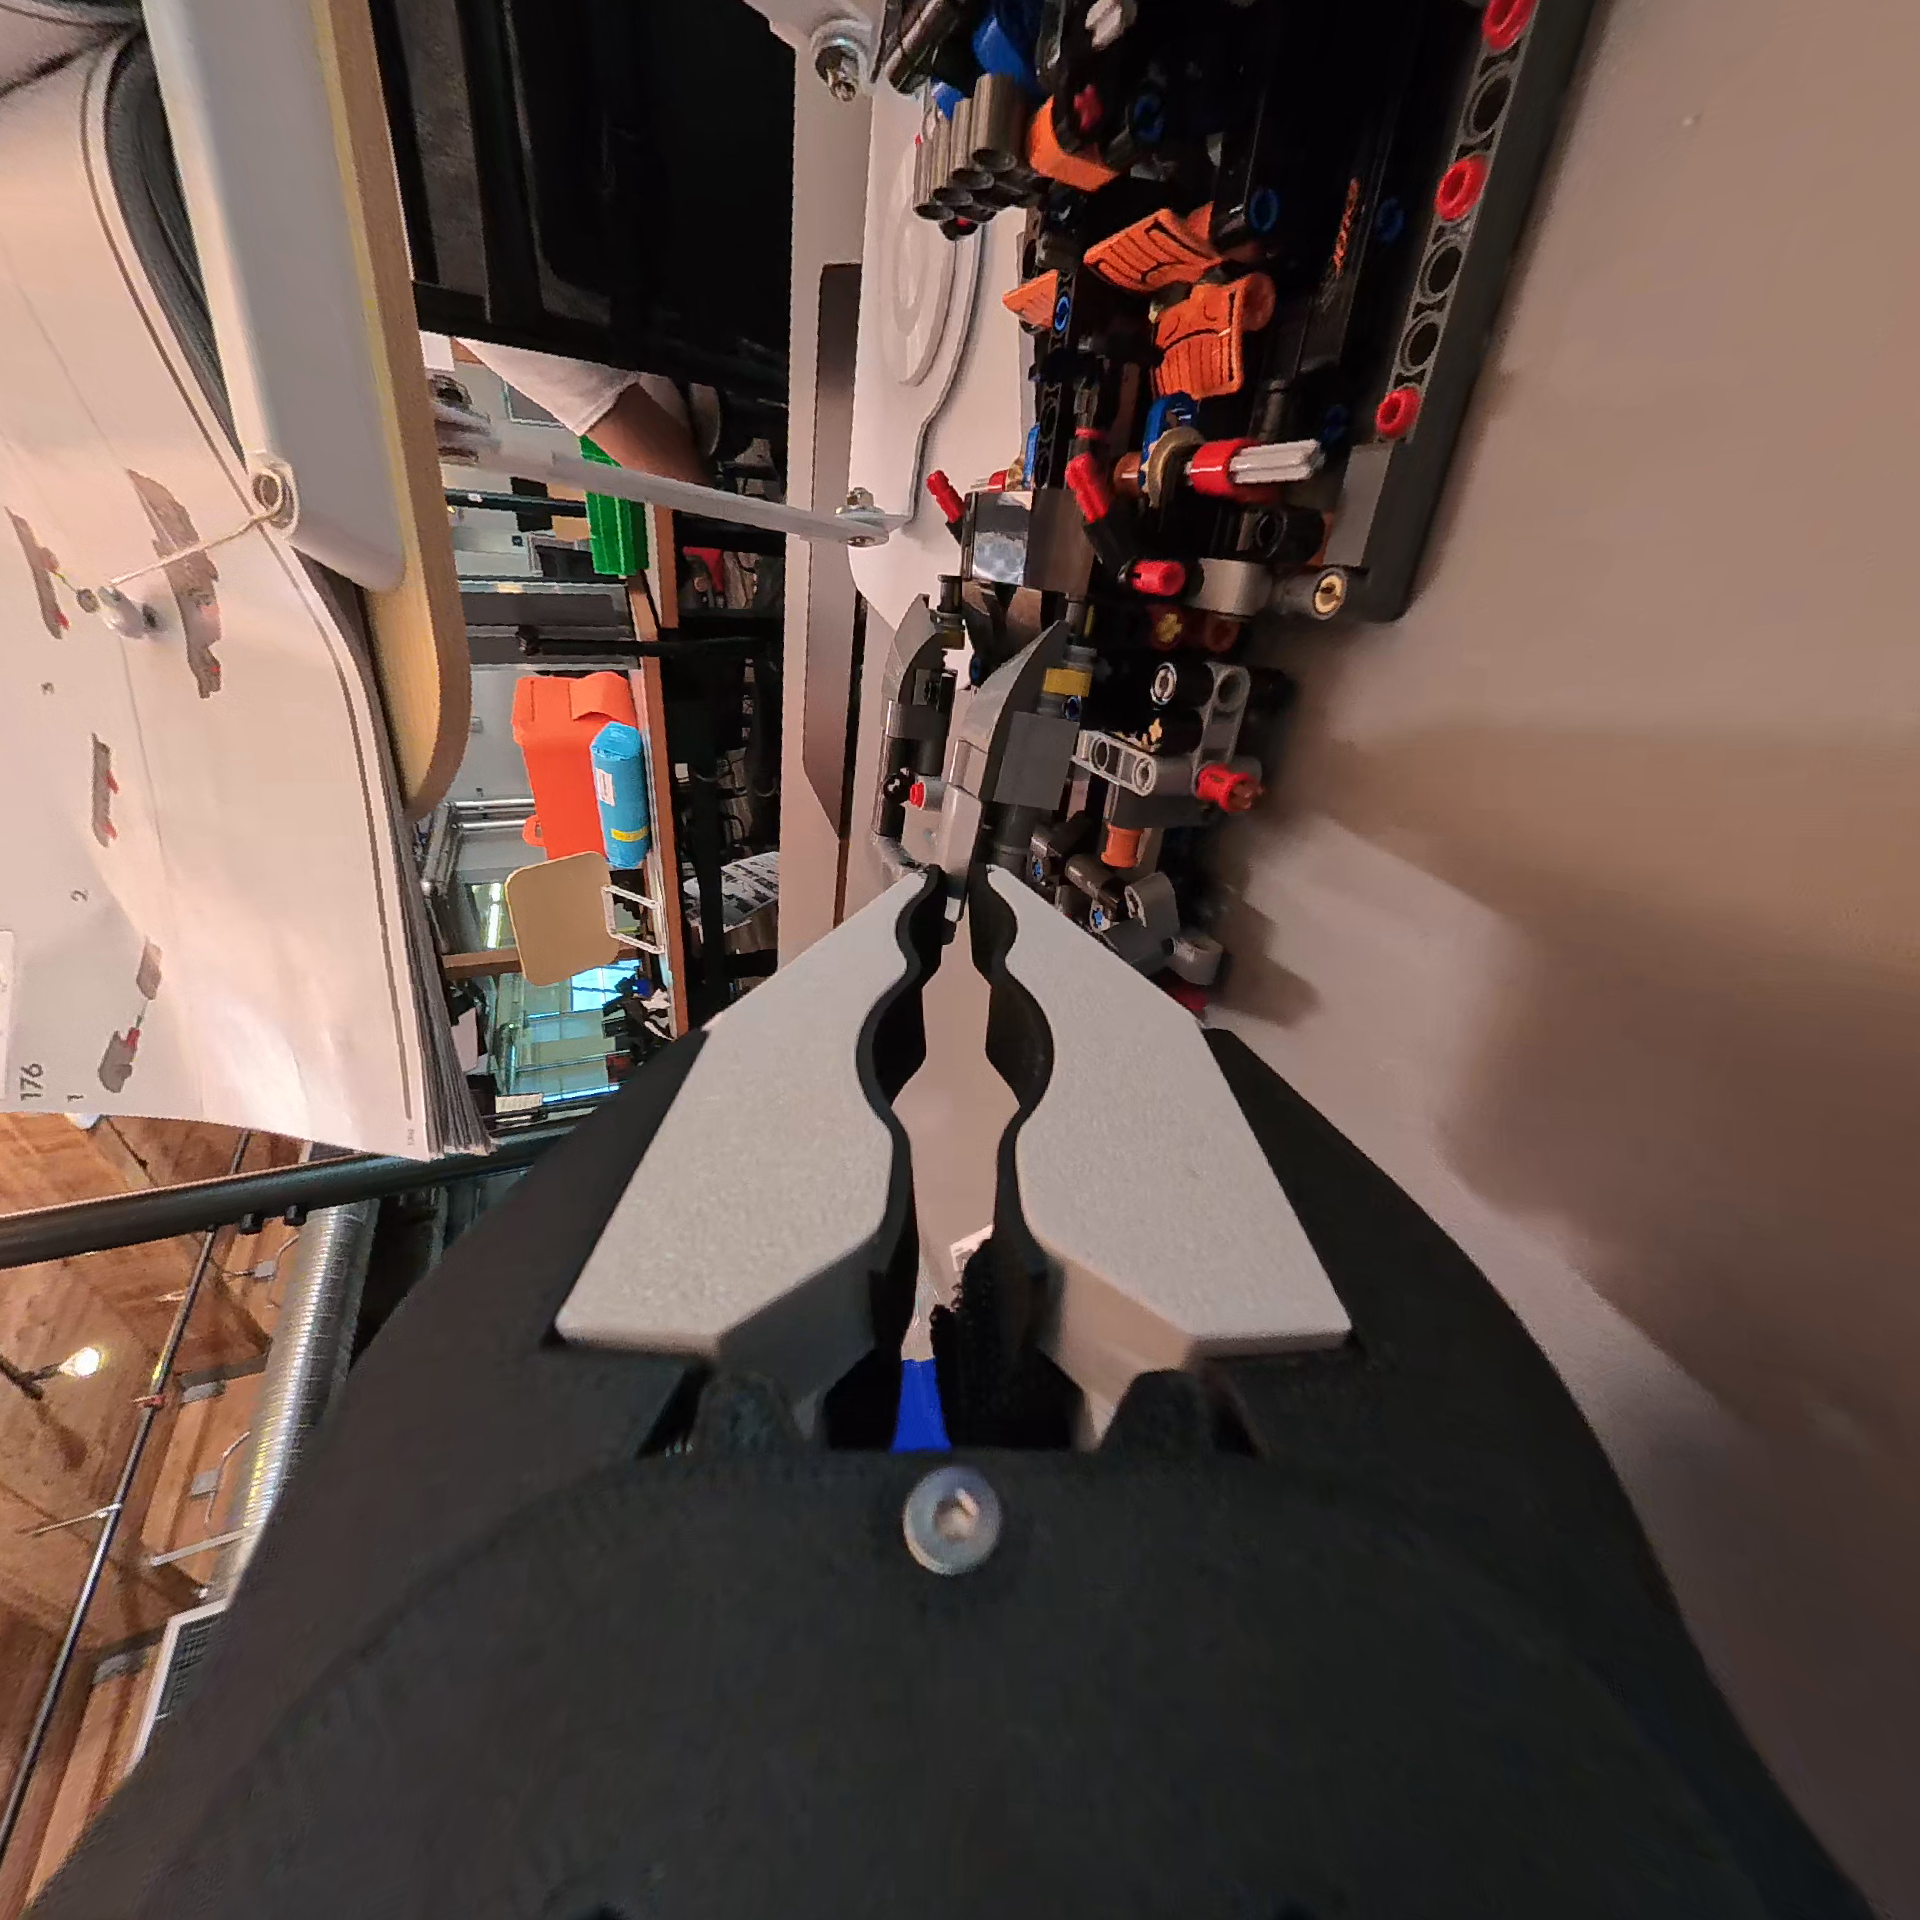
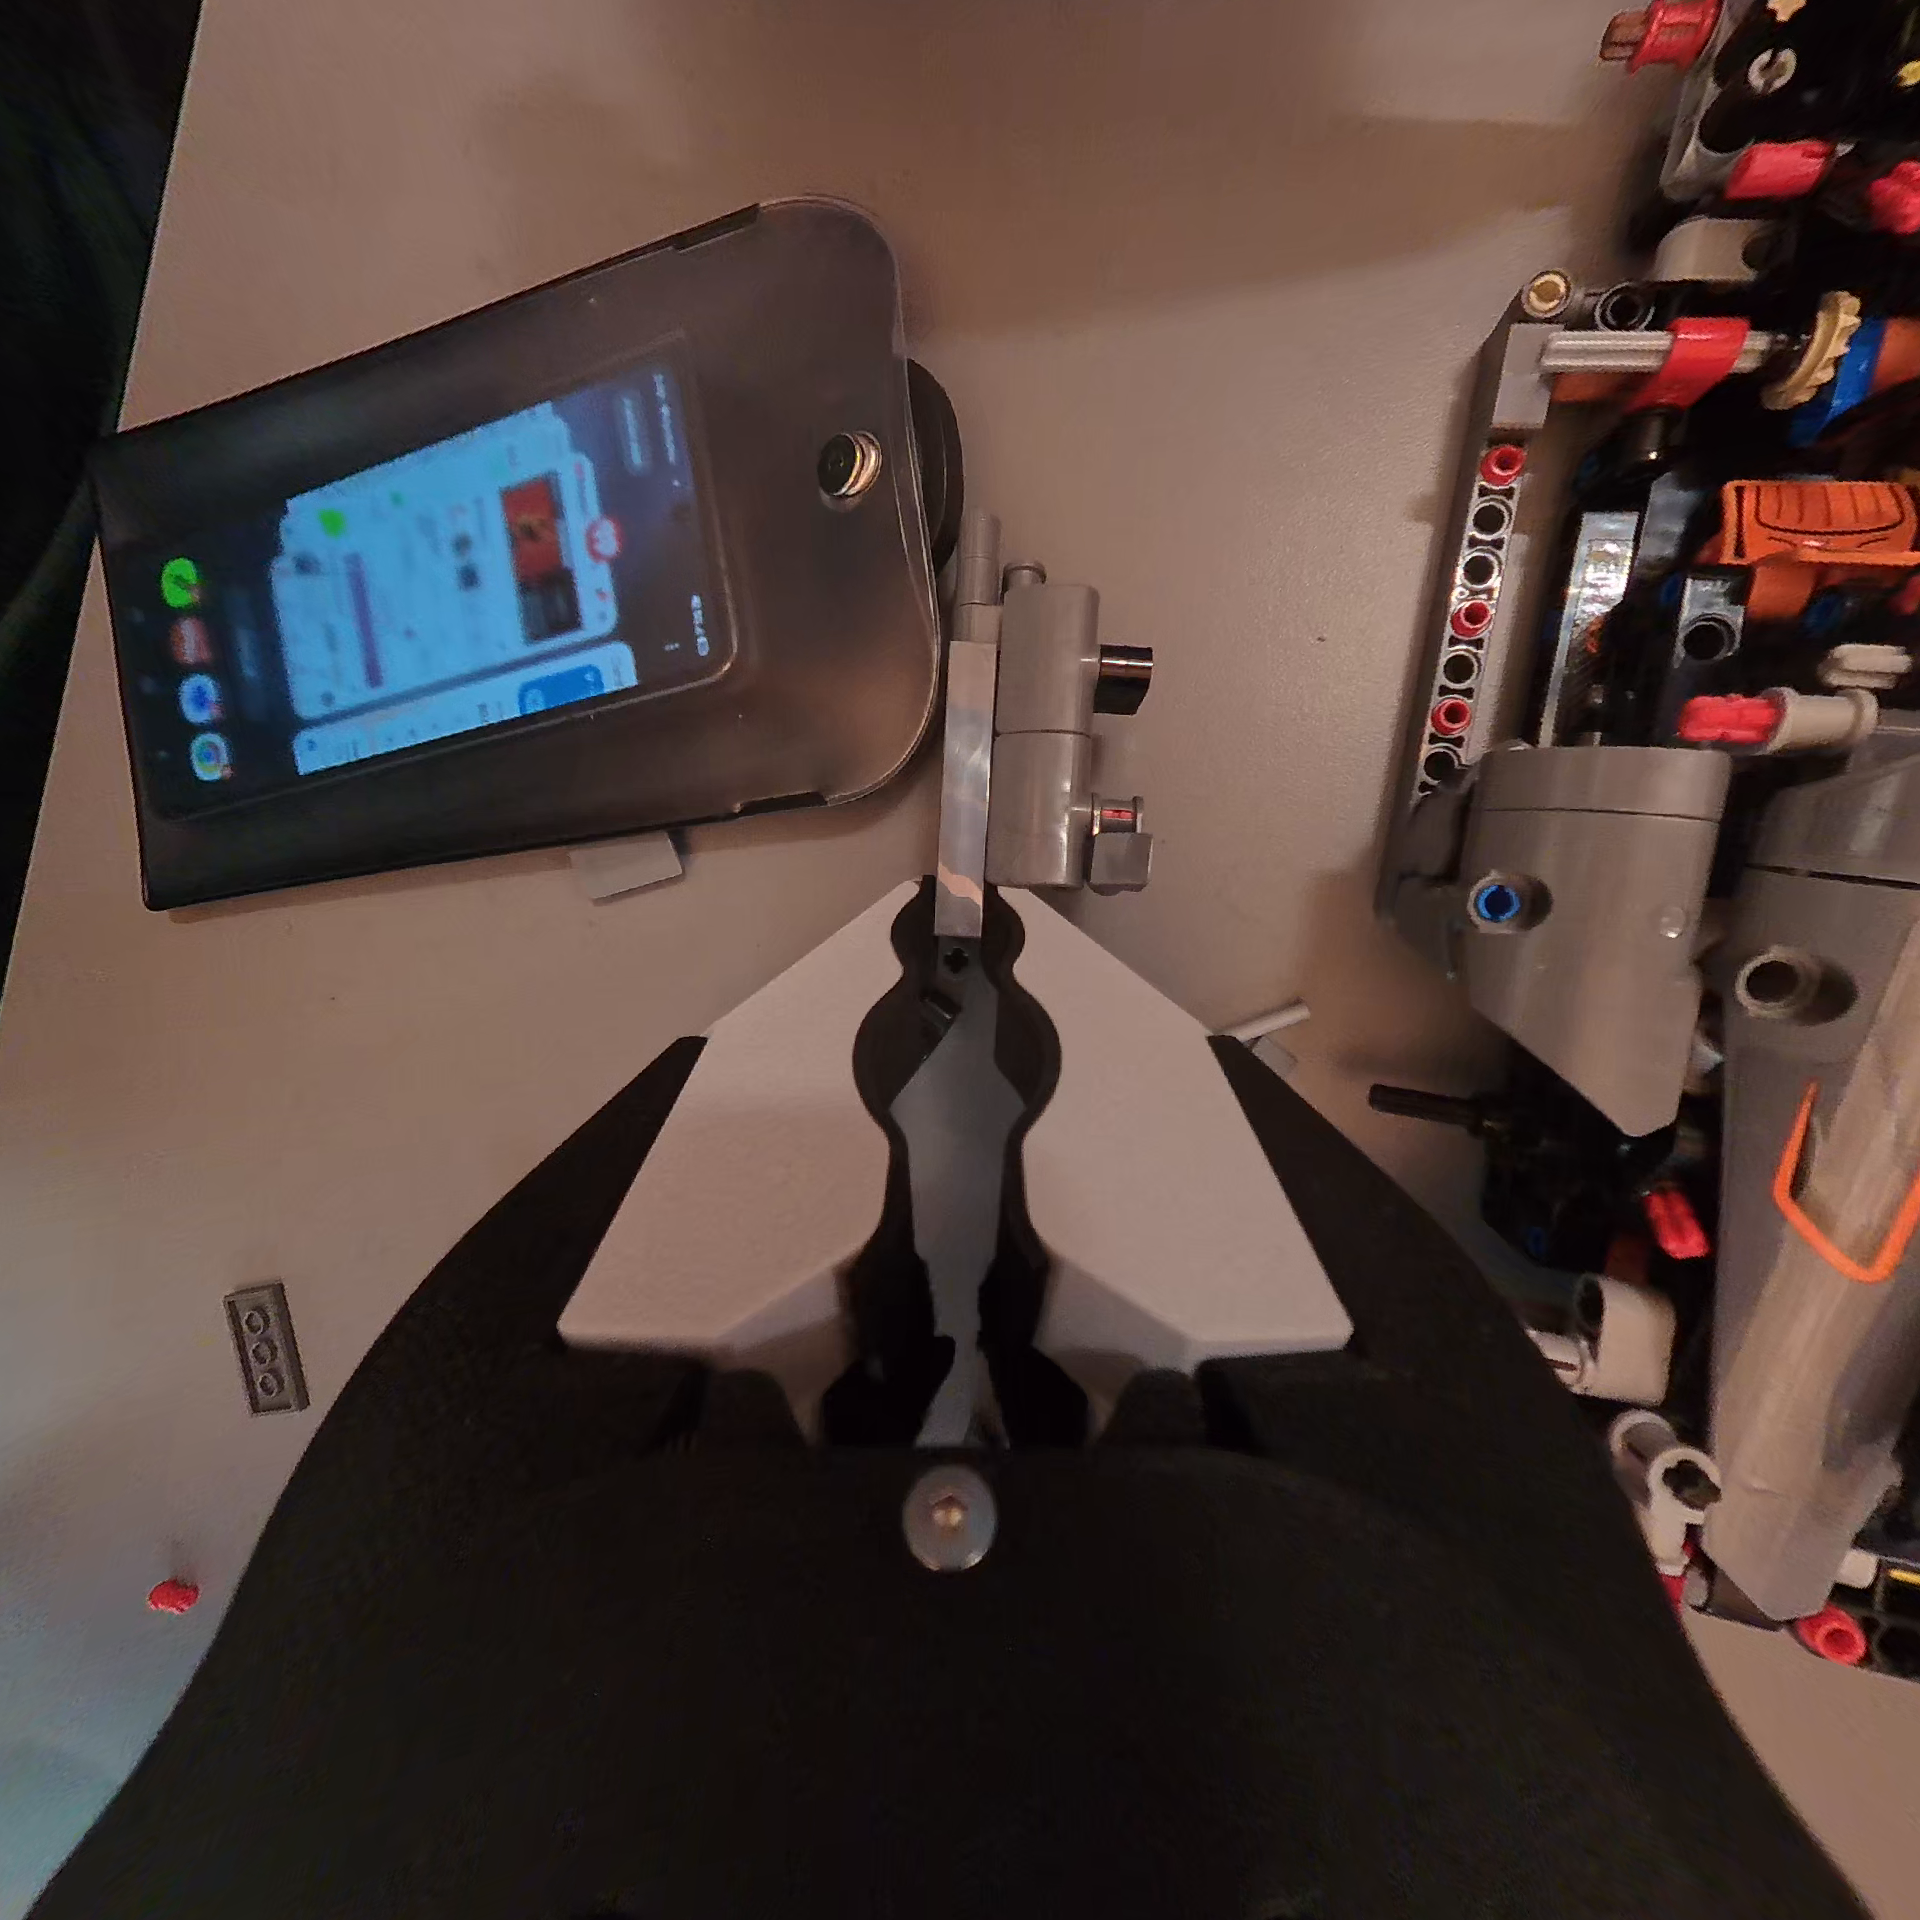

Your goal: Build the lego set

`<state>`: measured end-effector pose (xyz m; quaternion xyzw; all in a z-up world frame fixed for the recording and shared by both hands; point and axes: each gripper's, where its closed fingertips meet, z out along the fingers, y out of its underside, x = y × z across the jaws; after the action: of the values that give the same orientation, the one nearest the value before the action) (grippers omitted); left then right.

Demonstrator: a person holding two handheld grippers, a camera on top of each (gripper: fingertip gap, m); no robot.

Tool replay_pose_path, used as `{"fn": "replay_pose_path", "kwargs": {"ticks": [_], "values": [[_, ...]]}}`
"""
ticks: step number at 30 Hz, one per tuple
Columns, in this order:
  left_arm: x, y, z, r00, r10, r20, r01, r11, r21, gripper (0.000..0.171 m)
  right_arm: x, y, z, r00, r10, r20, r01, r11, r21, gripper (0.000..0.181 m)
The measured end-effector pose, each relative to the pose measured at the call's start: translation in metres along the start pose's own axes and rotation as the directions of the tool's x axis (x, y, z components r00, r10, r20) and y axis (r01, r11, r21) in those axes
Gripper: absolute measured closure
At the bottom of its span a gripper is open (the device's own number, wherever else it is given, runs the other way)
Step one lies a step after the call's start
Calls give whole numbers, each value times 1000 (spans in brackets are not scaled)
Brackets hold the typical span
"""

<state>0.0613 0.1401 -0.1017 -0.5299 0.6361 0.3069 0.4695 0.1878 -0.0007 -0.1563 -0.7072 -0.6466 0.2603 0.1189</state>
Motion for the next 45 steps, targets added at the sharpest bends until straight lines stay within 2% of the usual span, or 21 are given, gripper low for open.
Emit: {"fn": "replay_pose_path", "kwargs": {"ticks": [5,10,14,16,21,29,45], "values": [[1,1,2,1000,4,-5,-4,1000,-9,168,-1,0,0,1000,1,3,-1,1000,3,176],[1,3,1,998,-56,-12,56,998,12,163,0,-2,-5,1000,9,-2,-9,1000,23,177],[6,3,2,991,-113,-70,115,993,25,132,-2,-2,-3,1000,6,3,-6,1000,16,176],[8,1,2,991,-107,-83,110,993,33,126,-2,-2,-2,1000,4,1,-4,1000,10,176],[10,-2,6,984,-111,-140,117,993,34,130,-2,-2,-3,1000,9,1,-9,1000,13,176],[11,-1,20,983,-112,-145,119,992,38,152,1,-3,-9,999,39,6,-39,999,32,176],[18,-12,5,985,-103,-138,101,995,-21,153,9,4,-4,999,46,-21,-46,999,-6,176]]}}
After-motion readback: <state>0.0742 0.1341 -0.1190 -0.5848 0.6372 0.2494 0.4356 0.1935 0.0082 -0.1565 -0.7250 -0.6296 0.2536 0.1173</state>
